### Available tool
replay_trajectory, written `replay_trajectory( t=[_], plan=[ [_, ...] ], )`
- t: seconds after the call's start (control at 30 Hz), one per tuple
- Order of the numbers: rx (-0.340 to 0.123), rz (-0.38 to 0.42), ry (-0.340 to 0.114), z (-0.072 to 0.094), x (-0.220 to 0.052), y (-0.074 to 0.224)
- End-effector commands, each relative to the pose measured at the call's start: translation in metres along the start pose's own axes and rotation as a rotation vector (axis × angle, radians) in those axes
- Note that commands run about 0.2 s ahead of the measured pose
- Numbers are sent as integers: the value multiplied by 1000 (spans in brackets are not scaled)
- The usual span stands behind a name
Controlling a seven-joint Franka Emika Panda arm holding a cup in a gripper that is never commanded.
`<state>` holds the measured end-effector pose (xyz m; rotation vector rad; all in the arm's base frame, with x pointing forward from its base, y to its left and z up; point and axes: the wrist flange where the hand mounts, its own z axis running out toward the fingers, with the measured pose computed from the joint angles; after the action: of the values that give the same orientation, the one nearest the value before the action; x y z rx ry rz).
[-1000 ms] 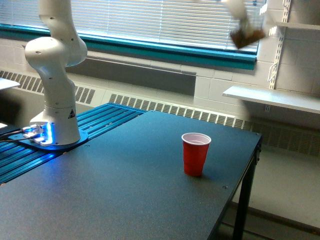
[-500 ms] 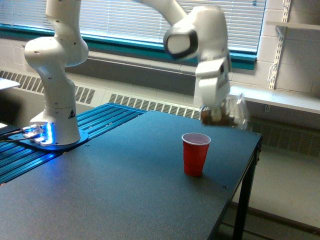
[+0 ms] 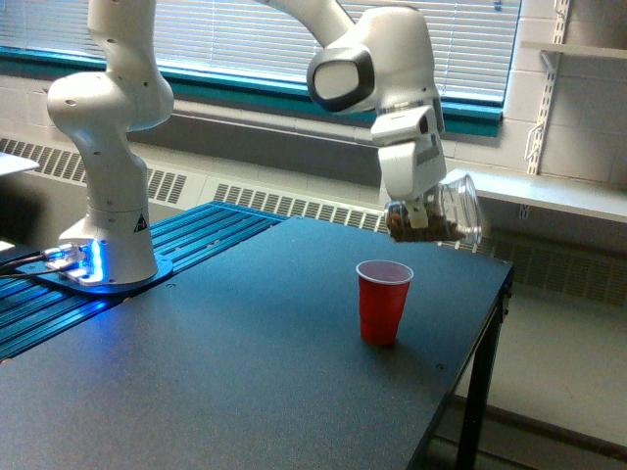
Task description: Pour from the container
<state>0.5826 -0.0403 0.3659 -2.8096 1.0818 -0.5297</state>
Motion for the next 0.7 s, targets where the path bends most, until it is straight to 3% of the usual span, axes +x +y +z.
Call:
replay_trajectory(
  t=[0.03,0.7],
  plan=[
    [-14,3,23,-6,1,19],
    [-79,-67,46,-15,-36,54]
  ],
)
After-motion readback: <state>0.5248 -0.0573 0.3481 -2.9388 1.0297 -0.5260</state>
